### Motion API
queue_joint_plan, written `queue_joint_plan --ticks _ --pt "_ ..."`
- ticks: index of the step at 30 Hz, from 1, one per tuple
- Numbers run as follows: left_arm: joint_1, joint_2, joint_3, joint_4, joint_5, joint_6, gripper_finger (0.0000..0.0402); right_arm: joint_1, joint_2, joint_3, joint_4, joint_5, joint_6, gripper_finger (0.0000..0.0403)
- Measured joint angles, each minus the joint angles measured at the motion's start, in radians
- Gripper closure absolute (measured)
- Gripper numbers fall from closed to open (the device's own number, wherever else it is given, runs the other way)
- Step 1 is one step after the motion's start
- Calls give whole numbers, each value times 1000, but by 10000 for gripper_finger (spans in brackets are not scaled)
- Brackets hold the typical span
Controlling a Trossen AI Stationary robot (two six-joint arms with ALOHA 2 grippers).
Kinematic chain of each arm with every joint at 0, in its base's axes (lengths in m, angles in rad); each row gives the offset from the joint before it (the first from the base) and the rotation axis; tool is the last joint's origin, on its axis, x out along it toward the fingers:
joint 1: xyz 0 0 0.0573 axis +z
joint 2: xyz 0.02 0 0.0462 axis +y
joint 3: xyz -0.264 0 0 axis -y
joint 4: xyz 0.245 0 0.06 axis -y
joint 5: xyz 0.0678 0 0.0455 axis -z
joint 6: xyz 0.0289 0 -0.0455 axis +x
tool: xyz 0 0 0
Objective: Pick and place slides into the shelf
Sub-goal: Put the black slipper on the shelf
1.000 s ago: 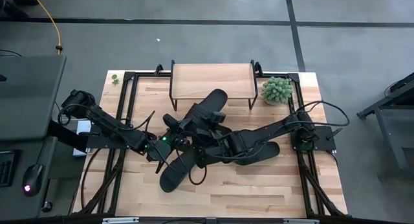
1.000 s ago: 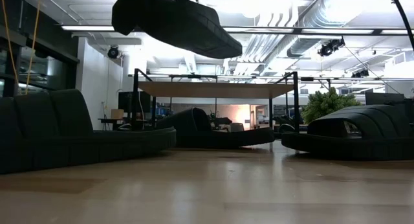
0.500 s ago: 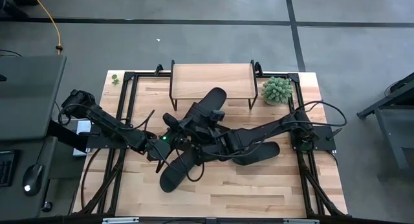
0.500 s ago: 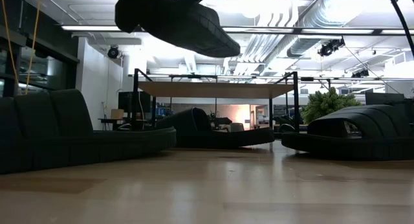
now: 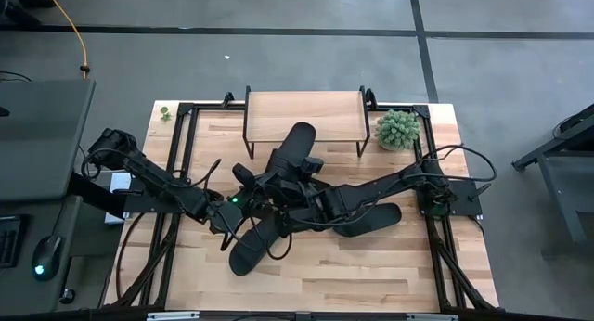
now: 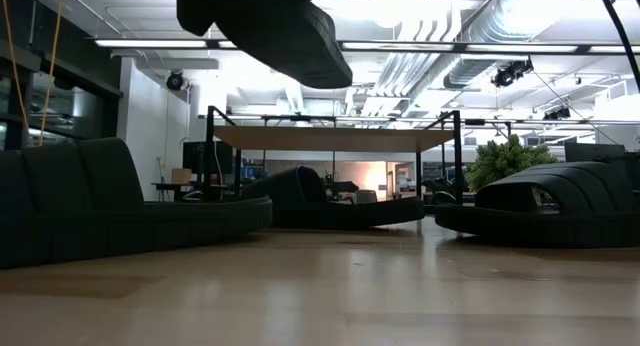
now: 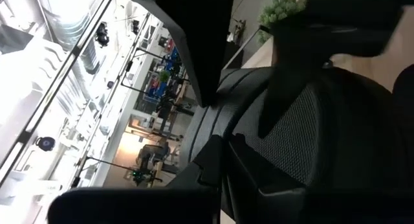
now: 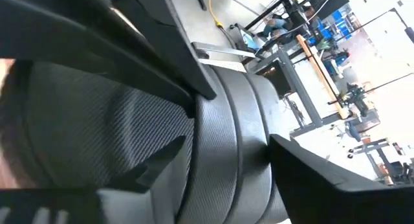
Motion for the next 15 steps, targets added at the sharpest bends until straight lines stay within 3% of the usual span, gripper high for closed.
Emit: queue_joint_plan --ticks 15 --pt "-2 0 0 -1 3 -5 401 -3 0 0 -5 -45 11 395"
